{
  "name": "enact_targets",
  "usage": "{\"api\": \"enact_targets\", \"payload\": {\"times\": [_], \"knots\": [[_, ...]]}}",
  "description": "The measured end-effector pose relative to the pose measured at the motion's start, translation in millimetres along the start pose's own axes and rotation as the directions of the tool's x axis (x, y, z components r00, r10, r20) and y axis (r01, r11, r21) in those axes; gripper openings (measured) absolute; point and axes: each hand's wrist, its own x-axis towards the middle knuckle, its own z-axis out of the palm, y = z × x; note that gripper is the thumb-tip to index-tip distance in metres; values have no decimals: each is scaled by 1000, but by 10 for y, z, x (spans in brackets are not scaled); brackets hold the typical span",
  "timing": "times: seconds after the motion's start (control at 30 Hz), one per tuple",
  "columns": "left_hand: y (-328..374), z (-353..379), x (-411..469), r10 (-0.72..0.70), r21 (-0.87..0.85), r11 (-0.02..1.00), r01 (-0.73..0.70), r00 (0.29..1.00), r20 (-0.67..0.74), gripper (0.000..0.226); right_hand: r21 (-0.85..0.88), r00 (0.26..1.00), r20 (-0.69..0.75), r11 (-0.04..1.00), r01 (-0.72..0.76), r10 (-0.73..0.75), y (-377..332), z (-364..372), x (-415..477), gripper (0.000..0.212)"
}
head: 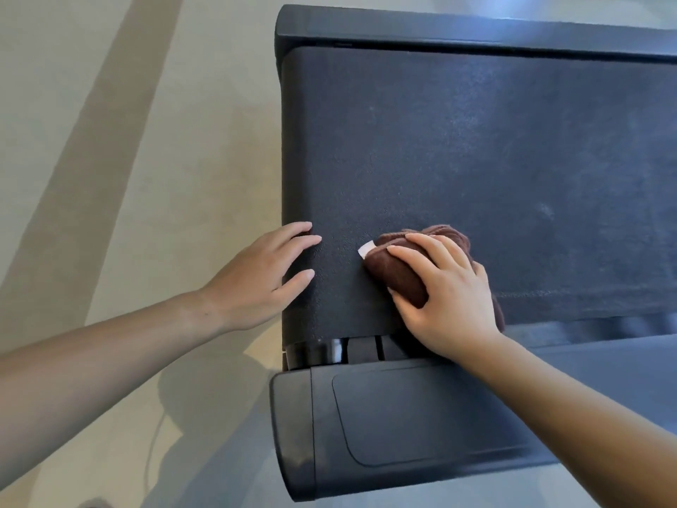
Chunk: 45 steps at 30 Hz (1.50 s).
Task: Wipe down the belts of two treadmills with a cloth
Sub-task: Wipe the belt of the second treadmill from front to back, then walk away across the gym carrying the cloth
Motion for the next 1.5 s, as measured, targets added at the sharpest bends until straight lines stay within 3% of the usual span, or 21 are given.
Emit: {"api": "enact_targets", "payload": {"times": [0.17,0.37,0.5,0.63,0.87,1.03,1.2,1.5], "knots": [[-135,-90,-175,-69,53,996,67,997,39,60,18,999,21,999,34,-34,-188,50,234,38],[-427,-506,-615,-347,167,930,329,933,96,54,24,920,374,993,117,-118,-1030,95,683,47],[-341,-961,-1025,-528,47,849,526,848,49,54,53,855,493,986,155,-161,-1721,-49,720,46],[-17,-1466,-1450,-587,13,808,589,804,94,56,92,815,550,983,157,-181,-2315,-456,670,45],[983,-2740,-2281,-729,-256,645,720,680,75,56,184,732,665,982,37,-152,-3336,-1806,628,43],[1847,-3852,-3031,-820,-411,514,753,572,22,57,241,670,711,969,50,-211,-4278,-3079,549,41],[2511,-4823,-3869,-911,-534,365,763,410,-38,56,338,603,730,937,90,-322,-5290,-4087,430,39],[2954,-5899,-5667,-971,-640,223,736,109,-212,55,513,422,657,781,357,-625,-7256,-4812,-12,37]]}}
